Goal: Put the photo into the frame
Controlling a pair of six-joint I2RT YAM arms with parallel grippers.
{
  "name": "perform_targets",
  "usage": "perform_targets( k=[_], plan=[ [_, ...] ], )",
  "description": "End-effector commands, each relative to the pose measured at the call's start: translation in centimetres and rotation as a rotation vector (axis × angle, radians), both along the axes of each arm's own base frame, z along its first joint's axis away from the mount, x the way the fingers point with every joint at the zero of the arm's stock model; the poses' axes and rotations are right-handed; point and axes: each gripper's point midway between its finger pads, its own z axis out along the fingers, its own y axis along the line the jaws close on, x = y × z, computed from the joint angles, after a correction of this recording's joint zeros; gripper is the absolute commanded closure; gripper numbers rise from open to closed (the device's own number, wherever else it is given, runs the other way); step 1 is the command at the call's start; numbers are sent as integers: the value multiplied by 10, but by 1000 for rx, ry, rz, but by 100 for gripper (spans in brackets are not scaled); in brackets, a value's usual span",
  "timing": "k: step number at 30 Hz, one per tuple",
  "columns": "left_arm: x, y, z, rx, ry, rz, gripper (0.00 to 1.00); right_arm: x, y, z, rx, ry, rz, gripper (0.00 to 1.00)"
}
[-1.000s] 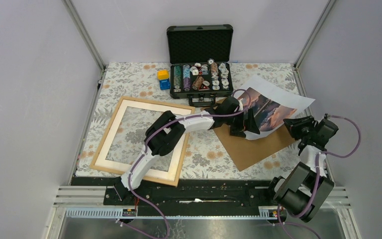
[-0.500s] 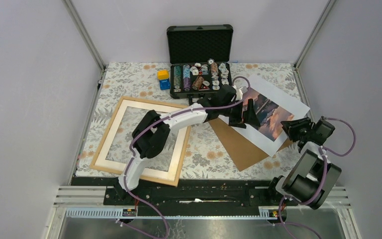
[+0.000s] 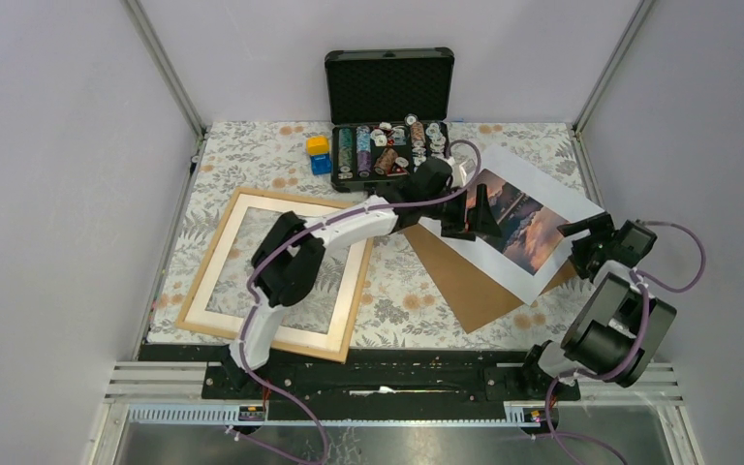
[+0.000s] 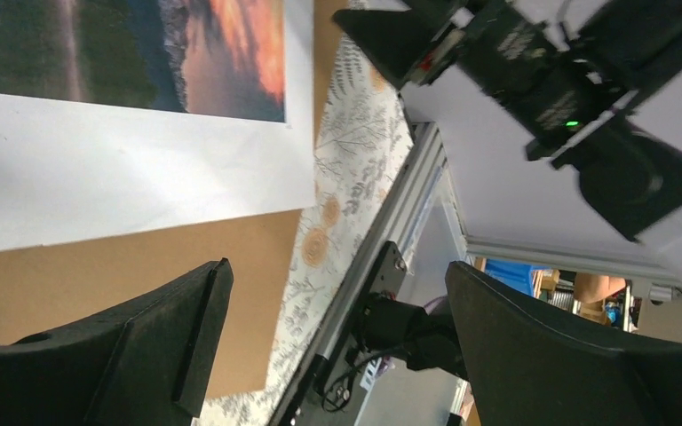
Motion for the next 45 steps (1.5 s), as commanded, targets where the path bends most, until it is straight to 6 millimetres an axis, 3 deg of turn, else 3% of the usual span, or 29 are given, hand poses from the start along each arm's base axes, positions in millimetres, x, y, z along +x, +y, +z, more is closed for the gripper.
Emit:
perform_targets(
  k=[1, 7, 11, 18, 23, 32, 38, 45],
  plan=[
    [17, -22, -20, -36, 8, 3, 1, 21, -37, 14, -136, 14, -31, 8],
    [38, -25, -66, 40, 3, 93, 1, 32, -76, 19, -233, 85, -125, 7],
    [42, -27, -91, 73, 13, 100, 1, 34, -94, 7, -259, 172, -149, 7],
    [48, -15, -113, 129, 32, 140, 1, 53, -103, -14, -228, 220, -109, 7],
    [48, -8, -127, 153, 80, 157, 1, 85, -80, -17, -113, 148, -2, 8],
    [49, -2, -138, 168, 108, 154, 1, 98, -32, -32, 103, 37, 100, 9],
    [50, -1, -146, 173, 134, 142, 1, 107, -6, -3, 197, -127, 185, 10],
    [52, -3, -139, 154, 134, 134, 1, 105, 19, 30, 324, -307, 225, 11]
  ],
)
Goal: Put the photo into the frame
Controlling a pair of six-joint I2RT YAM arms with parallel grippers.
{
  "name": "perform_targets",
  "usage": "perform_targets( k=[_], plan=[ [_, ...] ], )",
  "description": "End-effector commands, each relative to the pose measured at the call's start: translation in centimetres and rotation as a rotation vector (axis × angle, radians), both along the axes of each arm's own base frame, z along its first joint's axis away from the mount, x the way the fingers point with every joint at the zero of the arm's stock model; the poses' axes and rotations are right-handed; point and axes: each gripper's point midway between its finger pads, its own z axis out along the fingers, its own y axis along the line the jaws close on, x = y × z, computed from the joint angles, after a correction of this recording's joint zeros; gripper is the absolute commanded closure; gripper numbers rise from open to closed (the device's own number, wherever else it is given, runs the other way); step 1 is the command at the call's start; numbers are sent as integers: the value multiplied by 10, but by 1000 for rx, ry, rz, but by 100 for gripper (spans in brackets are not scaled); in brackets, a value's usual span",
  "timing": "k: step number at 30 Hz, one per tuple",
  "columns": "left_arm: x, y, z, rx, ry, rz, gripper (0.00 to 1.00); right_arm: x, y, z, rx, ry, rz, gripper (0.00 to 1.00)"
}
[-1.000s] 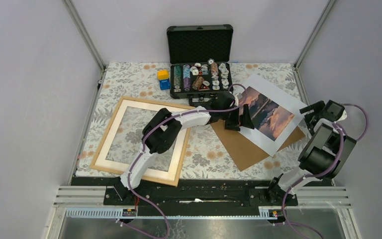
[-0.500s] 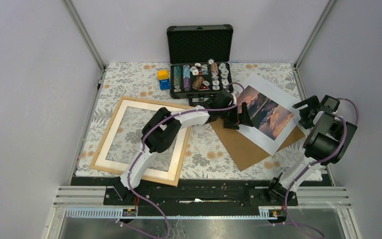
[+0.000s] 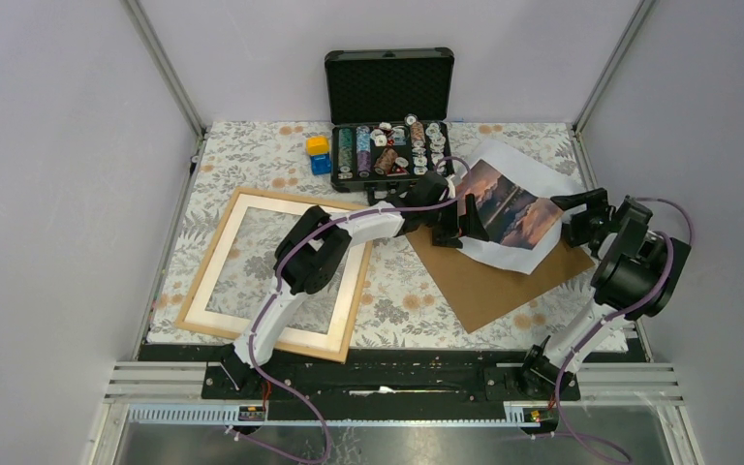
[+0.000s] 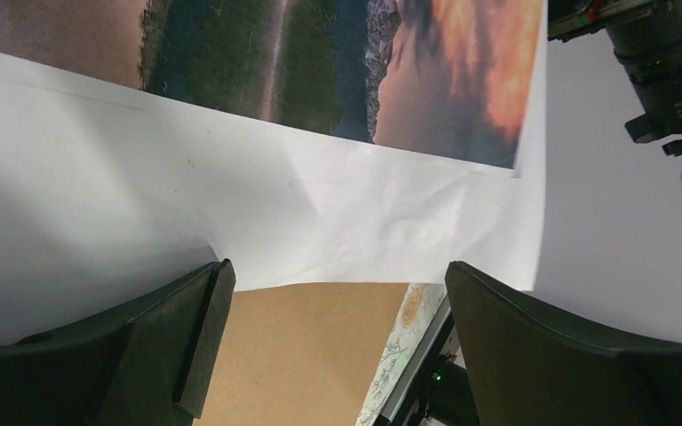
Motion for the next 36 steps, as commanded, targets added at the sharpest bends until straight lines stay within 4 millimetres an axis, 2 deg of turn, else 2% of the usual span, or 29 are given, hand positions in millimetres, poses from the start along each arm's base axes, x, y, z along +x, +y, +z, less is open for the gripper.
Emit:
perform_targets(
  k=[1, 5, 8, 16, 19, 21, 24, 26, 28, 31, 33, 36],
  plan=[
    [2, 0, -18, 27, 7, -2, 1, 3, 37, 42, 171, -165, 96, 11],
    [1, -3, -6, -2, 6, -8, 1, -5, 44, 35, 147, -145, 79, 14],
    [0, -4, 7, -21, -6, -13, 1, -13, 43, 37, 122, -139, 43, 20],
    [1, -4, 23, -35, -30, -16, 1, -26, 47, 72, 68, -172, 3, 21],
    [1, -5, 28, -41, -36, -20, 1, -30, 41, 60, 24, -100, -23, 29],
    [0, -6, 37, -48, -48, -36, 1, -30, 36, 47, 6, -57, -40, 43],
    [-3, -6, 63, -54, -99, -73, 1, -28, 30, 32, -8, -9, -51, 63],
    [-6, -3, 86, -62, -153, -93, 1, -26, 29, 28, -7, 6, -50, 71],
    [-10, 3, 110, -63, -210, -111, 1, -25, 26, 27, -21, 24, -53, 82],
    [-21, 19, 147, -66, -285, -126, 1, -26, 21, 37, -69, 37, -64, 95],
    [-28, 31, 164, -62, -323, -127, 1, -31, 15, 47, -125, 51, -75, 100],
    [-38, 52, 187, -41, -388, -120, 1, -38, 9, 64, -194, 59, -85, 100]
  ],
)
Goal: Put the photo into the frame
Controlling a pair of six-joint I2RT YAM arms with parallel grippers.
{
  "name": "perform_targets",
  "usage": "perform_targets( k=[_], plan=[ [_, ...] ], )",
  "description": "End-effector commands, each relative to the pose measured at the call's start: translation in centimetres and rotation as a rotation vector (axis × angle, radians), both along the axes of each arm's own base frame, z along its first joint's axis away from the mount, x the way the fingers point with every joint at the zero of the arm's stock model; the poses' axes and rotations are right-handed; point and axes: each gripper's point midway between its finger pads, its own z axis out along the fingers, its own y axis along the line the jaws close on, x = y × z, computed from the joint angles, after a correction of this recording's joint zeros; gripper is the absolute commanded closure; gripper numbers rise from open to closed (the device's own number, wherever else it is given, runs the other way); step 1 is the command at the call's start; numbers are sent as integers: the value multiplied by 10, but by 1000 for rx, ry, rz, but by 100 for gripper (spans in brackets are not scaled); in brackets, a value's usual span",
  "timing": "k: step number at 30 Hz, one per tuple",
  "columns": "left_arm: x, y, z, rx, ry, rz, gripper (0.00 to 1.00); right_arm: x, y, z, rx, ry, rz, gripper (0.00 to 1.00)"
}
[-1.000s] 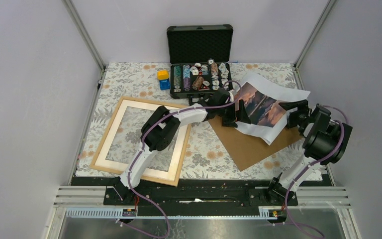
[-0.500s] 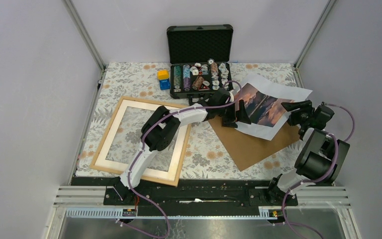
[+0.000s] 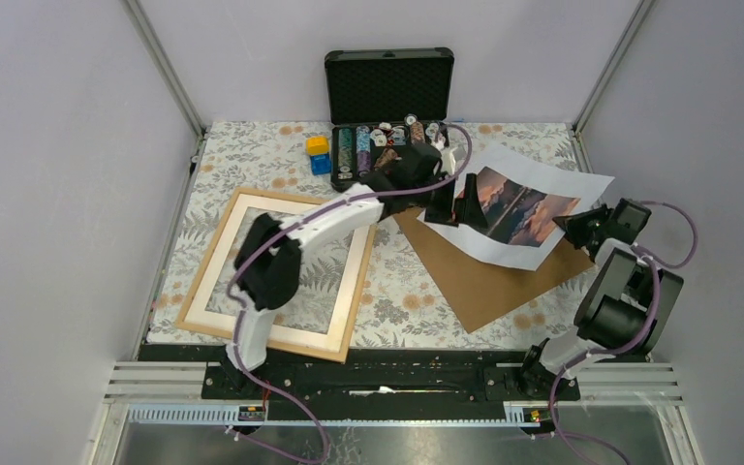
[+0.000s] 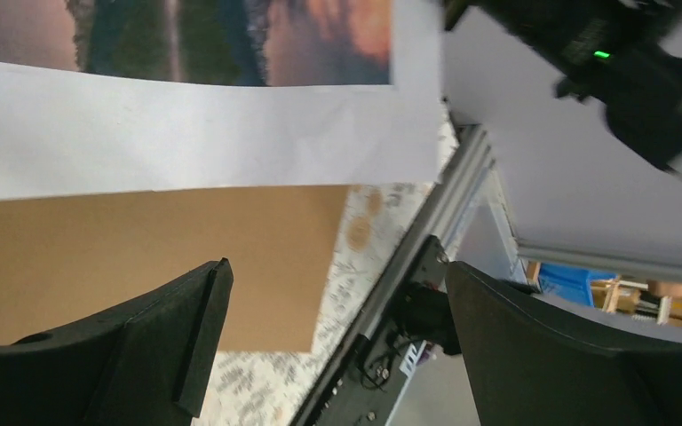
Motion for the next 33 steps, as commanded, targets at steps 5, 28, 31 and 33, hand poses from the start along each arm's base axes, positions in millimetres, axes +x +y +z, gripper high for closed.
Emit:
perform_targets(
  k=[5, 28, 31, 33],
  plan=[
    [-16, 61, 115, -15, -315, 45, 1, -4, -13, 75, -240, -47, 55, 100],
    [-14, 236, 274, -39, -683, 673, 1, 2, 261, 390, -153, -775, 830, 100],
    [-28, 267, 310, -78, -756, 744, 1, 3, 330, 391, -150, -796, 1002, 100],
    [-41, 293, 337, -105, -811, 809, 1, 12, 365, 385, -195, -798, 1097, 100]
  ],
)
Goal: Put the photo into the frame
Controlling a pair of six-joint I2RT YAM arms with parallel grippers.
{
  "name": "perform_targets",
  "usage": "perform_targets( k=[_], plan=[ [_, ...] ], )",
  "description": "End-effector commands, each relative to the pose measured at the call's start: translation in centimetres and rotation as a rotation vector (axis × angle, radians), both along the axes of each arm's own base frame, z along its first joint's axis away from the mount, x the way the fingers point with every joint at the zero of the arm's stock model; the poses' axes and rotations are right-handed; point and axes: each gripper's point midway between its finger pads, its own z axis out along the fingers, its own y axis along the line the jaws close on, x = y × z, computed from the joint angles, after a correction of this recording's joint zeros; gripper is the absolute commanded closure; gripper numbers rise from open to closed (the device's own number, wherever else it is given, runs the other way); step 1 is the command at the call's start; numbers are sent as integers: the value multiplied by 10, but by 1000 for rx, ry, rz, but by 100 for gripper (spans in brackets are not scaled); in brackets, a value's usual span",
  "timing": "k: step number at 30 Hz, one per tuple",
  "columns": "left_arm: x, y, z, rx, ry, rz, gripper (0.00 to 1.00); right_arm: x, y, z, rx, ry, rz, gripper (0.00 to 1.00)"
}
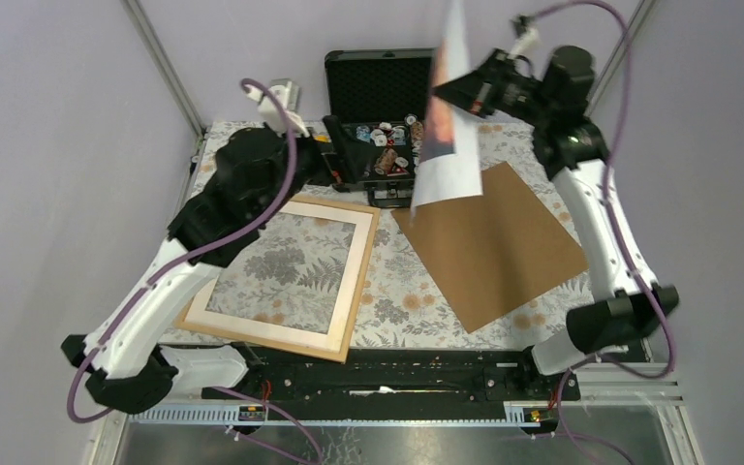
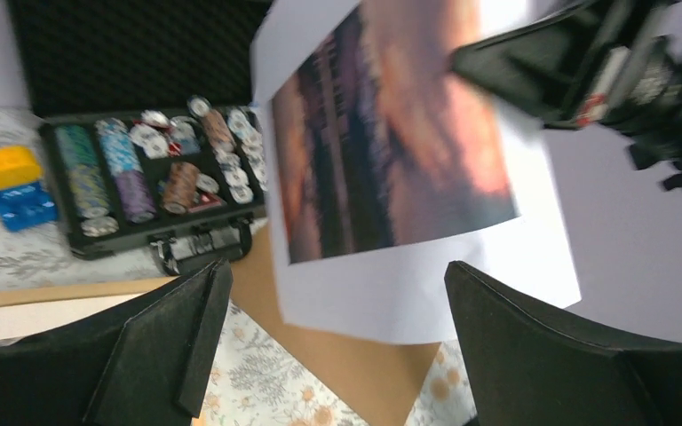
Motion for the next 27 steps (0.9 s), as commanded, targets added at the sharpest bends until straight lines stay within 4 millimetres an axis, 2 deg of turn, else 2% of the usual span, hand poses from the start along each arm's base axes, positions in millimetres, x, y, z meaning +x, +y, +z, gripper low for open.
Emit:
perform_targets(
  k=[1, 3, 6, 11, 14, 17, 20, 23, 25, 27],
  plan=[
    [-19, 66, 69, -90, -168, 184, 1, 1, 94, -6, -134, -58, 208, 100],
    [-35, 93, 90, -131, -220, 238, 1, 3, 129, 1, -210, -157, 266, 100],
    [-53, 125, 106, -186, -261, 303, 1, 0, 173, 10, -259, -327, 377, 100],
    [-80, 143, 131, -228, -369, 263, 1, -15, 215, 22, -234, -559, 492, 100],
    [-97, 155, 147, -267, -423, 249, 1, -27, 236, 9, -299, -741, 543, 100],
    [-112, 168, 161, -305, -472, 245, 1, -53, 256, -22, -397, -972, 674, 100],
    [-121, 181, 169, -312, -497, 269, 1, -101, 269, -54, -509, -1256, 797, 100],
    [-126, 198, 170, -316, -507, 322, 1, -116, 283, -95, -673, -1433, 823, 100],
    [-126, 204, 168, -321, -508, 351, 1, -126, 285, -131, -781, -1643, 882, 100],
    [-124, 207, 164, -322, -504, 368, 1, -132, 293, -156, -780, -1765, 837, 100]
  ],
)
